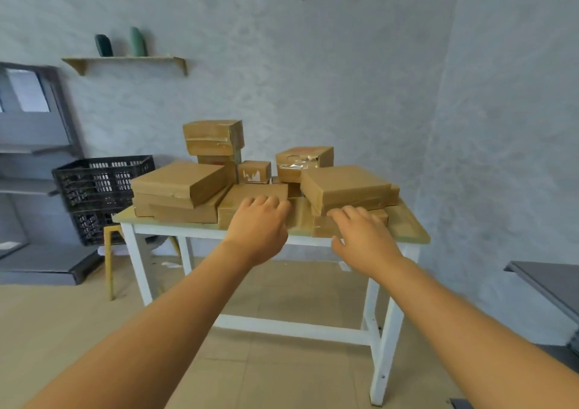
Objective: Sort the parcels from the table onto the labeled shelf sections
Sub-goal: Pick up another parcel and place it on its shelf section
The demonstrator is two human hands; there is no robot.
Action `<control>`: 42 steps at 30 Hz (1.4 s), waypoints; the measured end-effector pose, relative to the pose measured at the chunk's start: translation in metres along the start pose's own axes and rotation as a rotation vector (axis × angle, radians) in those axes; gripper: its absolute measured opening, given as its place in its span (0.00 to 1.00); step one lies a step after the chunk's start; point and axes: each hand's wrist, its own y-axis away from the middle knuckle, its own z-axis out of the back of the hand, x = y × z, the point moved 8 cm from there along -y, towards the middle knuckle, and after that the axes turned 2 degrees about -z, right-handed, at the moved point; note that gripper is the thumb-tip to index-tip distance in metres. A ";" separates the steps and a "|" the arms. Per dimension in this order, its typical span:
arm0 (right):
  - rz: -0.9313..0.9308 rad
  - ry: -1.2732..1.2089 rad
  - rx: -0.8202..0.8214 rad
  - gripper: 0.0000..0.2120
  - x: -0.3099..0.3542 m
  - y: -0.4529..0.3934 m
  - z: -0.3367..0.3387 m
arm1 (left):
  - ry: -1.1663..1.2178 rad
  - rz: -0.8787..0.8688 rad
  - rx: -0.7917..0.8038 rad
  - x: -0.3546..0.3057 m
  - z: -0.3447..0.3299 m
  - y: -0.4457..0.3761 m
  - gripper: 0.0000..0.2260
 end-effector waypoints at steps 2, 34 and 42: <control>0.002 0.015 -0.005 0.20 -0.002 -0.025 -0.015 | -0.011 -0.008 -0.010 0.015 -0.018 -0.021 0.14; -0.500 -0.367 0.149 0.26 -0.324 -0.235 -0.176 | 0.946 0.794 0.412 0.037 -0.305 -0.285 0.34; -0.716 -0.738 0.388 0.38 -0.356 -0.241 -0.237 | 1.319 1.096 0.459 0.025 -0.335 -0.280 0.25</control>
